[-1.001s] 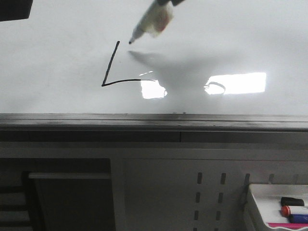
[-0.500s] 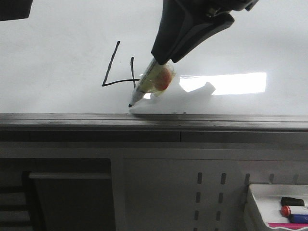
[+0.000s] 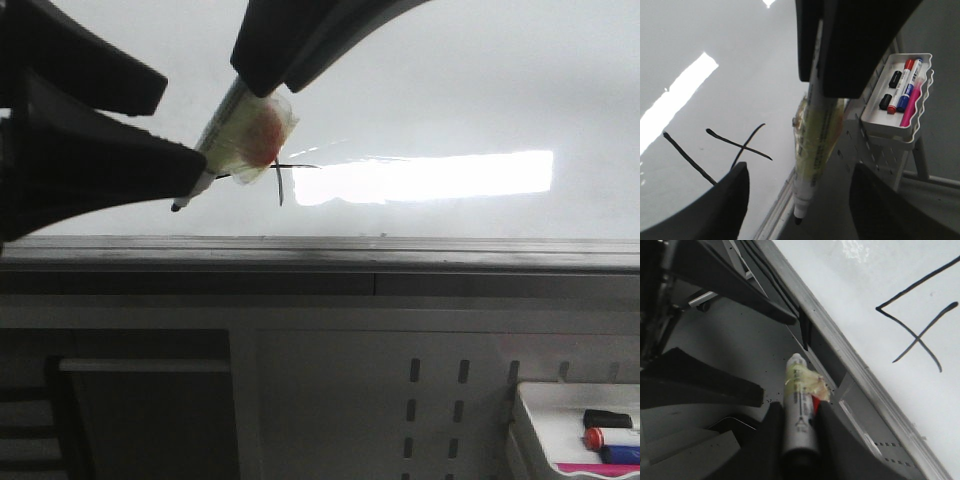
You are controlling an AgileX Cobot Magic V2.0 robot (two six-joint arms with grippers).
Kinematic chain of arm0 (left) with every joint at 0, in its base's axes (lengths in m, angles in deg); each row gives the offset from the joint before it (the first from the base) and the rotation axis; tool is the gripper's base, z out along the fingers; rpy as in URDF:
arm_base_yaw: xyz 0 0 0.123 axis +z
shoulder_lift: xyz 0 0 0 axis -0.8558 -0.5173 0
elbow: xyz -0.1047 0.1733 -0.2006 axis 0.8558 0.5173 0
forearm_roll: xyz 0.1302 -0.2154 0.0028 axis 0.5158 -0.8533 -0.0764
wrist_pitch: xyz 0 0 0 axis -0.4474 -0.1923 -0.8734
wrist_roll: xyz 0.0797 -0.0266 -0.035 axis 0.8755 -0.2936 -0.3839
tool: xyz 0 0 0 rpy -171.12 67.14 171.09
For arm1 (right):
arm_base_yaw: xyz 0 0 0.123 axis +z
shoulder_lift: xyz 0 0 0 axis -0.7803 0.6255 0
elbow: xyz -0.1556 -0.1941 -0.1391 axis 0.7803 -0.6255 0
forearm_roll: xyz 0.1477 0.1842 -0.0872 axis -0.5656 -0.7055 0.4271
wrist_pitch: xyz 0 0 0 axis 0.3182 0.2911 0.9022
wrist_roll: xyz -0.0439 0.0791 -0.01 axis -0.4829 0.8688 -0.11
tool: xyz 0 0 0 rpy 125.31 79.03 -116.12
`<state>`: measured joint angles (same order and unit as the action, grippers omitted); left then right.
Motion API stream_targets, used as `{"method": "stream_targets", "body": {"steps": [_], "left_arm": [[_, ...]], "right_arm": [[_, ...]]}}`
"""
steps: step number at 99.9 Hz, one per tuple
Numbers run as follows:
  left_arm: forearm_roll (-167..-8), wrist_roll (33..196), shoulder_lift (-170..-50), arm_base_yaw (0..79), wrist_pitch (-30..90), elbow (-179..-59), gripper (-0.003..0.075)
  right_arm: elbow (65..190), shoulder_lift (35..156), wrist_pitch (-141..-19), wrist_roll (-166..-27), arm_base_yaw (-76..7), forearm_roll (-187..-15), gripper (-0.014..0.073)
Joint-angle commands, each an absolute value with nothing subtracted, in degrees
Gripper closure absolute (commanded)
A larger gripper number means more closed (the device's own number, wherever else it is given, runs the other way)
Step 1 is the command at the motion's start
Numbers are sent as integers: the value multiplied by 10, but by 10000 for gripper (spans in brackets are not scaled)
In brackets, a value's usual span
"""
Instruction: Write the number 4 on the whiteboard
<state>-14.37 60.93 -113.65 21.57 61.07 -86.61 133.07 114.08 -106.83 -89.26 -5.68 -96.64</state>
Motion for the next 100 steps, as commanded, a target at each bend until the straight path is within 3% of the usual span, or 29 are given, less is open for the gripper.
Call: {"method": "stream_targets", "body": {"steps": [1,18,35,44,59,80,90,100], "left_arm": [[-160,603,-1145,211,644,-881,311],[-160,603,-1163,211,645,-885,330],[-160,603,-1185,211,656,-885,428],[-160,603,-1190,211,670,-885,516],[-165,603,-1190,211,672,-885,743],[-165,603,-1190,211,675,-885,741],[-186,601,-1190,211,676,-885,741],[-260,601,-1190,213,674,-885,741]], "right_arm": [[1348,1121,-1047,-901,-52,-973,658],[1348,1121,-1051,-901,-47,-975,658],[1348,1121,-1053,-901,-47,-993,658],[1348,1121,-1054,-901,-47,-993,658],[1348,1121,-1055,-901,-47,-993,658],[1348,1121,-1051,-902,-47,-994,648],[1348,1121,-1026,-902,-47,-994,513],[1348,1120,-993,-902,-51,-987,246]]}}
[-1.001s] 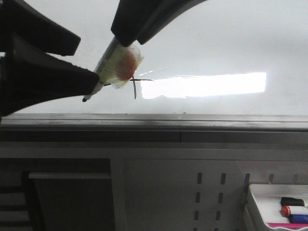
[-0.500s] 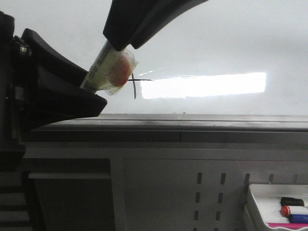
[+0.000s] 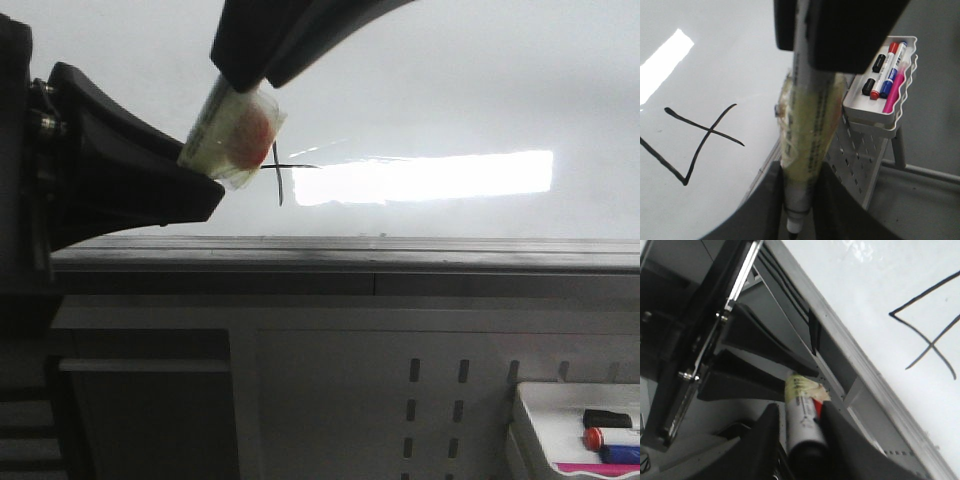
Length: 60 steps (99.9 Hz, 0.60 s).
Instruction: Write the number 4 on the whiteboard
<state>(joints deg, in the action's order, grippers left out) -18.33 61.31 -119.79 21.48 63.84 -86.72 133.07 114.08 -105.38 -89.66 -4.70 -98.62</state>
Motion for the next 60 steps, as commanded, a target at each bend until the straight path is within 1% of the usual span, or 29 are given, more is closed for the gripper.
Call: {"method": "stream_targets", "body": {"steps": [1,5,9,19,29,35,48,60], "left_arm": [[-267,601,-1190,213,674,-885,741],[-317,601,-1190,214,673,-885,741],[-366,601,-1190,214,671,-885,741],[-517,601,-1190,215,667,-885,741],[-600,601,-1191,243,648,-885,741],[-653,601,-1195,265,617,-890,741],[-685,600,-1211,308,517,-928,741],[-685,600,-1227,310,470,-957,741]], "right_arm": [[1348,1120,-991,-902,-52,-986,216],[1348,1116,-982,-902,-56,-980,152],[1348,1113,-980,-902,-59,-973,132],[1348,1097,-980,-902,-73,-972,161],[1348,1085,-981,-902,-84,-972,195],[1348,1079,-981,-902,-92,-972,202],[1348,1076,-981,-902,-94,-972,202],[1348,1076,-981,-902,-94,-972,202]]}}
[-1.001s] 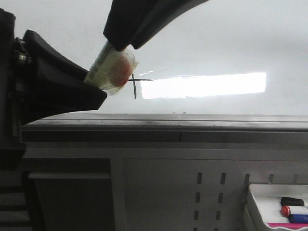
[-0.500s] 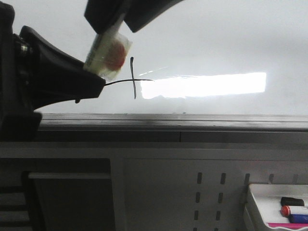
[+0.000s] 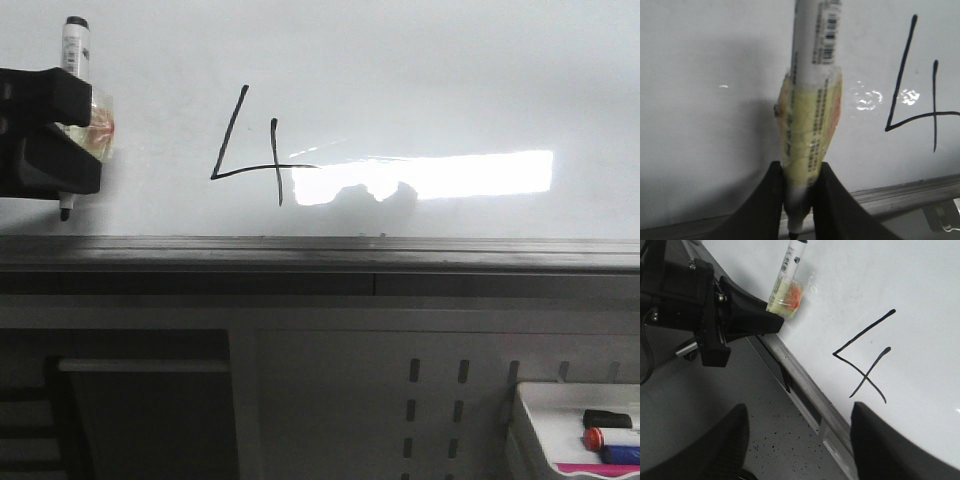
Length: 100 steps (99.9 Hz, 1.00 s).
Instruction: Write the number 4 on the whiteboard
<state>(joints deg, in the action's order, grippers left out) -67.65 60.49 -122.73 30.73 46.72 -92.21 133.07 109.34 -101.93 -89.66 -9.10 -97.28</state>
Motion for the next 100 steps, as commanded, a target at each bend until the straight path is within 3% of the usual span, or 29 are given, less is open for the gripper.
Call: {"method": "stream_targets", "body": {"steps": [1,22,29,41,50,65,70,83,86,92,100], "left_arm": [[-685,600,-1227,310,470,-960,741],[-687,600,-1258,310,448,-996,727],[-687,600,-1269,310,447,-1003,655],[-687,600,-1278,311,458,-1004,465],[-688,600,-1278,316,462,-1004,414],[-682,601,-1267,321,464,-1004,416],[-669,601,-1254,321,462,-1004,416],[-650,605,-1202,321,436,-1003,418],[-644,605,-1184,321,430,-1001,424],[-644,605,-1151,321,413,-997,484],[-639,605,-1098,320,405,-986,683]], "right_arm": [[1348,1076,-981,-902,-94,-972,202],[1348,1076,-986,-902,-94,-974,202],[1348,1076,-988,-902,-94,-974,202],[1348,1076,-997,-902,-94,-974,202],[1348,1076,-1003,-902,-94,-974,202],[1347,1070,-1007,-902,-94,-955,284],[1346,1064,-1007,-902,-94,-948,363],[1346,1038,-1008,-902,-94,-938,669],[1346,1031,-1006,-902,-94,-938,659],[1340,1014,-996,-902,-94,-937,657],[1314,983,-955,-902,-94,-937,657]]}}
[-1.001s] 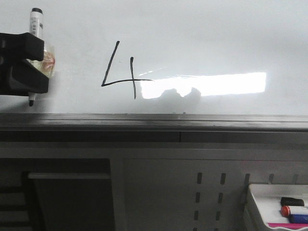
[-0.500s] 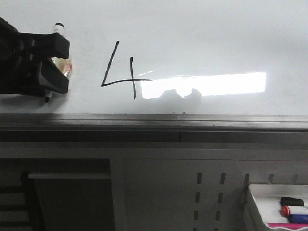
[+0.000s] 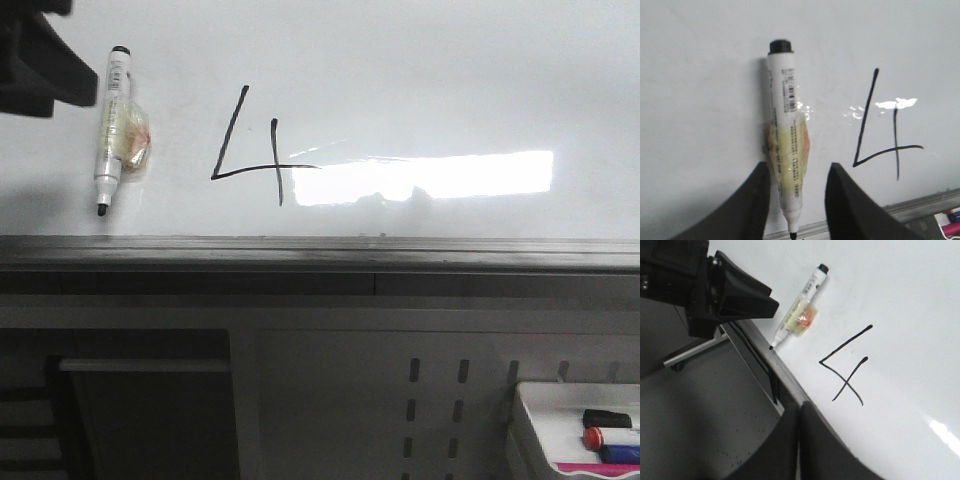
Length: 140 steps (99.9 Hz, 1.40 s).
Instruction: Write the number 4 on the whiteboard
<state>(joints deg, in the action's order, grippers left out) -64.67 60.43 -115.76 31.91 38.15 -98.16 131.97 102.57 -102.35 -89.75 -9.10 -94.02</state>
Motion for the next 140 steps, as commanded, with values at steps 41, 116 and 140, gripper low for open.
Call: {"method": "stream_targets", "body": {"steps": [41,116,140], "left_arm": [[-501,606,-801,319,438,-842,741],[-485,606,-645,319,438,-733,741],[-485,606,-645,319,438,-733,741]], "right_arm": [[957,721,-633,-902,-94,-932,657],[757,520,-626,-902,-94,-932,658],[757,520,-626,-902,-94,-932,658]]}}
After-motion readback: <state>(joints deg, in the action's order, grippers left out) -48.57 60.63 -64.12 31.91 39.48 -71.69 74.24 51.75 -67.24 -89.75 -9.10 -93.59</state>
